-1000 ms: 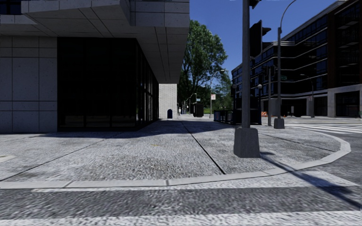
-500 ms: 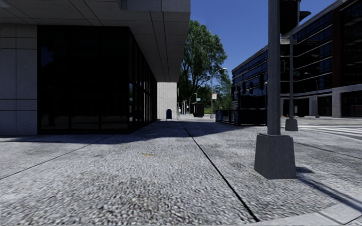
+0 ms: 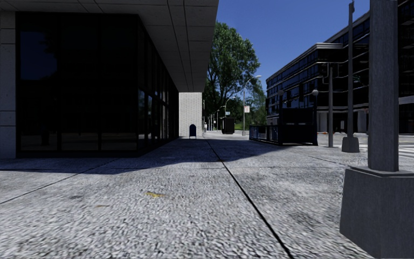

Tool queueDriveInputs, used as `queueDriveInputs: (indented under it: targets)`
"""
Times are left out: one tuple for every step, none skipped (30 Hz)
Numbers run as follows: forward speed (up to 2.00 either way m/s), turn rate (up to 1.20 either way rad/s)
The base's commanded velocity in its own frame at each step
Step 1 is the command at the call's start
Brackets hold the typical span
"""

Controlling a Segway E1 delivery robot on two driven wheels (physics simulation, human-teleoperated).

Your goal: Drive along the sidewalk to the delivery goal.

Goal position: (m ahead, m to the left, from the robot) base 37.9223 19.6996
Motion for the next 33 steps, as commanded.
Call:
queueDriveInputs:
  targets:
    - [1.59,0.0]
    - [1.59,0.0]
    - [1.59,0.0]
    - [1.58,0.0]
    - [1.58,0.0]
    - [1.58,0.0]
    - [1.58,0.0]
    - [1.58,0.0]
    - [1.58,0.0]
    - [1.58,0.0]
    - [1.58,0.0]
    - [1.58,0.0]
    - [1.58,0.0]
    - [1.58,0.0]
    - [1.58,0.0]
    - [1.58,0.0]
    - [1.58,0.0]
    - [1.58,0.0]
    - [1.58,0.0]
    - [1.58,0.0]
    - [1.58,0.0]
    - [1.58,0.0]
    - [1.58,0.0]
    - [1.58,0.0]
    - [1.58,0.0]
    - [1.58,0.0]
    - [1.58,0.0]
    - [2.0,0.0]
    - [2.0,0.0]
    - [2.0,0.0]
    - [2.0,0.0]
    - [2.0,0.0]
    - [2.0,0.0]
